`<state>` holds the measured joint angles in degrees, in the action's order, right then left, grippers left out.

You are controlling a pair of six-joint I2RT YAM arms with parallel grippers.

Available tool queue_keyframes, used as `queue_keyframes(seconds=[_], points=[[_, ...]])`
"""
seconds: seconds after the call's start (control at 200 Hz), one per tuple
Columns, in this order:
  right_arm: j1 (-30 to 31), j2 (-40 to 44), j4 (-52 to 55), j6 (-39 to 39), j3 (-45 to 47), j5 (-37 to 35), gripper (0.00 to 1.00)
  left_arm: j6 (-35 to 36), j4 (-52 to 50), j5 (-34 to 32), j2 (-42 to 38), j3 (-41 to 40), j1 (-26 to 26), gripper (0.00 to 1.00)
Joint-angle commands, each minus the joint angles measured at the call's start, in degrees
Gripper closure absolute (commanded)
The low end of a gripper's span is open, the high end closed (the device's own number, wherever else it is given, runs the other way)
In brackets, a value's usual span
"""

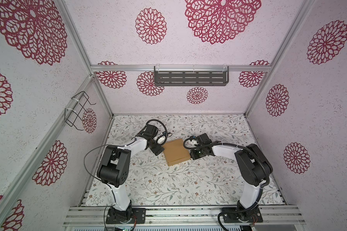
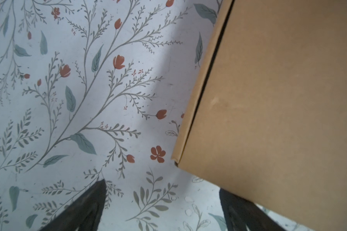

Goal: Assemble paper box
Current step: Rotate the paper box at the center of the table, then reset both arms

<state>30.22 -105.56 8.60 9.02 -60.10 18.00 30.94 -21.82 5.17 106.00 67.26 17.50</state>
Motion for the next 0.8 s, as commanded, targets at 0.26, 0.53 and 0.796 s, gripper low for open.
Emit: queue_keyframes(seconds=[0.26,0.53,0.796], points=[[4.2,3.4,-5.9,5.6,3.2,-1.6,0.88,-2.3,1.5,-0.8,-0.5,2.2,-2.2,0.03],[7.7,3.0,-6.0,6.6,2.7,-2.9,0.88,-11.3,4.7,5.2,-11.9,-4.4,-14.3,0.03],[1.6,11.5,-4.6,5.8,7.2,-11.4,0.73,-28.8,21.0,11.9,-21.7,-19.0,-24.2,0.03]])
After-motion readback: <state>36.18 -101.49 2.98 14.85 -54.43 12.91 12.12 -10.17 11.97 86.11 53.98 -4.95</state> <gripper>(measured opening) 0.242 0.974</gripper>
